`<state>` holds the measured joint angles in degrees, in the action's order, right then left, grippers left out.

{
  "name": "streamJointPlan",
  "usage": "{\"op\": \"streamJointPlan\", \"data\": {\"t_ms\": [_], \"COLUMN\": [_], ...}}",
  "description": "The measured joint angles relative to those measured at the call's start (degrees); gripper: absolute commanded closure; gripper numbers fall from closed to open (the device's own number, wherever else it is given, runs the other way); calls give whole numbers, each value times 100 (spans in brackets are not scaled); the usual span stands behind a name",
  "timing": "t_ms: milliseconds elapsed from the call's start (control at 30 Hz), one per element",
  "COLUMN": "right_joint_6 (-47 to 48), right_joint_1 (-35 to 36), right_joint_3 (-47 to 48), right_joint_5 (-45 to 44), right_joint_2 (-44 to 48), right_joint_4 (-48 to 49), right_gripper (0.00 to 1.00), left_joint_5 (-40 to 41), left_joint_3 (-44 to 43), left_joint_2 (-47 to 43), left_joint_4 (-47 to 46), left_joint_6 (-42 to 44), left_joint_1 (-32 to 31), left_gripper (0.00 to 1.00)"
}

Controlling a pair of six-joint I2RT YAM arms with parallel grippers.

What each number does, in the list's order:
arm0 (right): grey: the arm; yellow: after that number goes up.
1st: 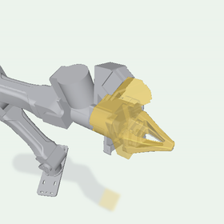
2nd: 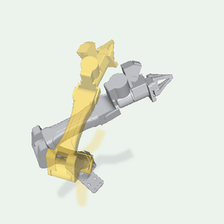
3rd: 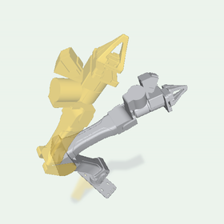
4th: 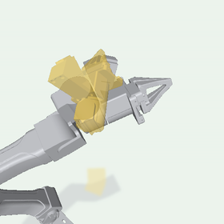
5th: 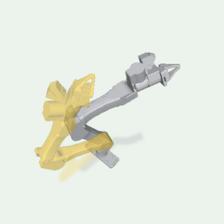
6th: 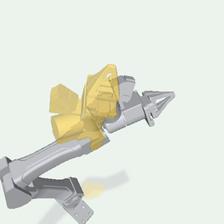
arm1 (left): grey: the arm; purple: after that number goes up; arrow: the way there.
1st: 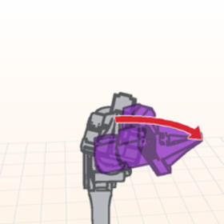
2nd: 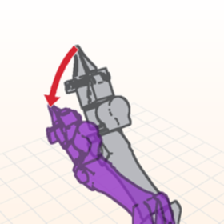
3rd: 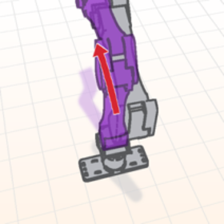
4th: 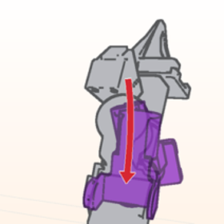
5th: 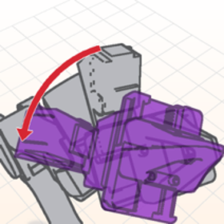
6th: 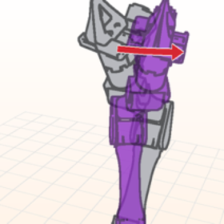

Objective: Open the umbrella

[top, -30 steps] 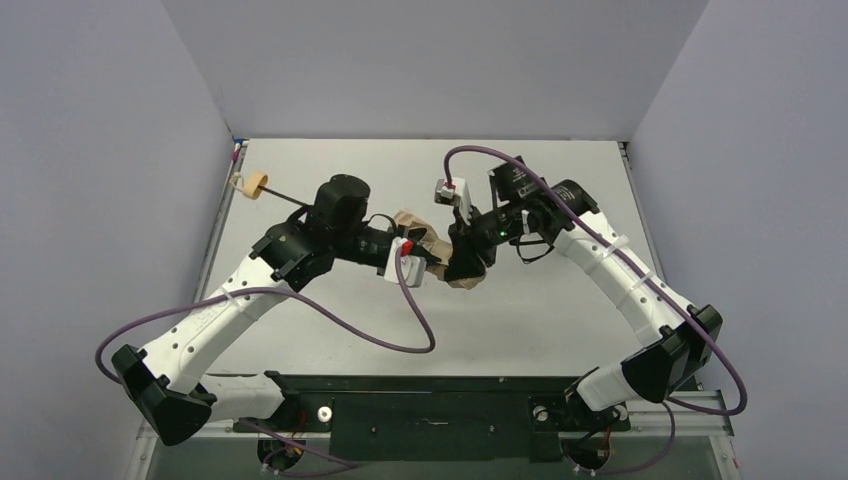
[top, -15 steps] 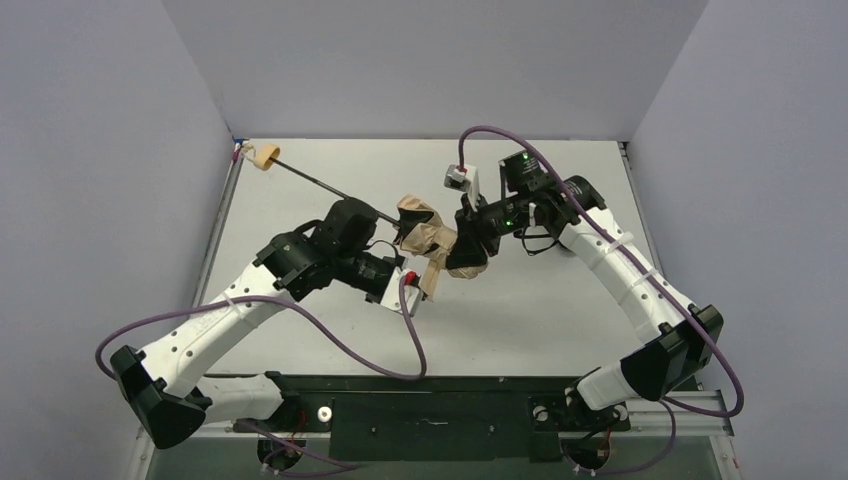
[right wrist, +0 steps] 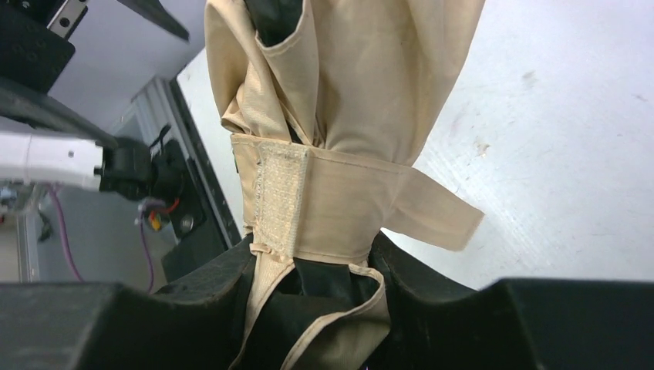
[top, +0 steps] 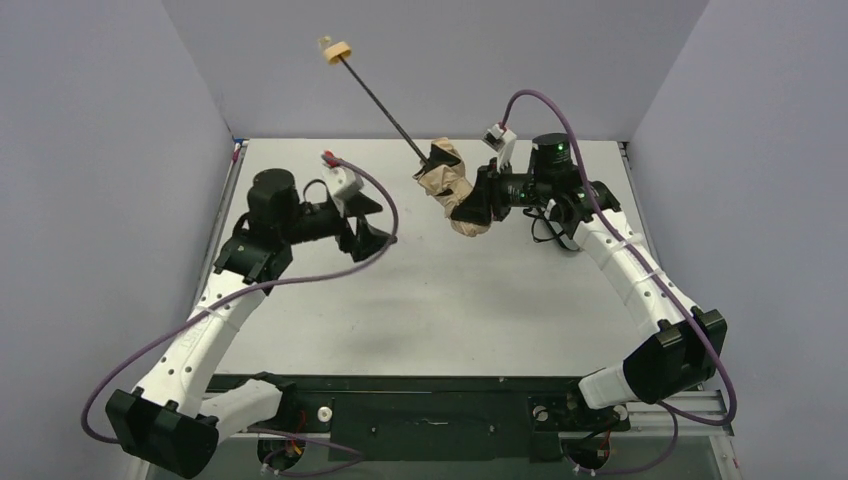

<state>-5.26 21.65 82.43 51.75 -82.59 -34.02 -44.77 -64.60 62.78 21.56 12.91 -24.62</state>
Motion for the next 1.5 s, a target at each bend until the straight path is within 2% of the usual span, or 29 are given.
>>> {"op": "streamJointPlan", "data": {"t_ms": [133, 233, 300, 367, 467, 600, 767, 967, 1033, 1100, 1133, 1200, 1267, 1300, 1367, 1400, 1433, 1467, 1500], "right_joint_6": [-894, -1379, -1635, -1818, -1996, -2094, -1978, -1751, -1663, -1582, -1541, -1469, -1366, -1287, -1187, -1163, -1130, -1113, -1067], "right_joint_1": [-149, -144, -107, -44, 118, 457, 828, 1117, 1163, 1191, 1198, 1215, 1215, 1215, 1215, 1213, 1204, 1187, 1167], "right_joint_3": [-400, -581, -651, -660, -684, -772, -793, -811, -833, -855, -874, -920, -964, -1012, -1049, -1049, -1049, -1049, -1054], "right_joint_5": [-195, -264, -295, -315, -356, -376, -369, -326, -304, -284, -282, -284, -328, -369, -358, -367, -372, -374, -378], "right_joint_2": [90, 125, 157, 170, 195, 271, 321, 332, 332, 332, 332, 332, 332, 332, 337, 348, 354, 356, 361], "right_joint_4": [1075, 1751, 2063, 2304, 2625, 2863, 2909, 2907, 2900, 2883, 2881, 2865, 2830, 2828, 2822, 2817, 2796, 2782, 2761], "right_gripper": [100, 100, 100, 100, 100, 100, 100, 100, 100, 100, 100, 100, 100, 97, 79, 64, 56, 44, 40], "left_joint_5": [48, 201, 275, 337, 474, 647, 802, 957, 1005, 1040, 1051, 1080, 1073, 1049, 1021, 1005, 988, 977, 955], "left_joint_3": [236, 247, 245, 243, 243, 181, 85, 79, 50, -22, -50, -120, -146, -177, -199, -199, -199, -199, -199], "left_joint_2": [35, 223, 391, 616, 901, 1106, 1281, 1403, 1453, 1512, 1532, 1569, 1576, 1574, 1576, 1578, 1578, 1578, 1576], "left_joint_4": [-1388, -2264, -2756, -3257, -3858, -4360, -4854, -5337, -5464, -5543, -5569, -5639, -5681, -5694, -5700, -5698, -5698, -5698, -5694], "left_joint_6": [-2120, -3580, -4400, -5261, -6227, -6876, -7309, -7475, -7510, -7547, -7569, -7593, -7779, -7923, -7921, -7923, -7912, -7875, -7823], "left_joint_1": [1021, 1473, 1589, 1615, 1591, 1456, 1327, 1320, 1320, 1320, 1320, 1320, 1314, 1287, 1246, 1250, 1255, 1255, 1252], "left_gripper": [20, 17, 7, 4, 3, 3, 15, 42, 52, 67, 81, 98, 100, 100, 100, 100, 100, 100, 100]}}
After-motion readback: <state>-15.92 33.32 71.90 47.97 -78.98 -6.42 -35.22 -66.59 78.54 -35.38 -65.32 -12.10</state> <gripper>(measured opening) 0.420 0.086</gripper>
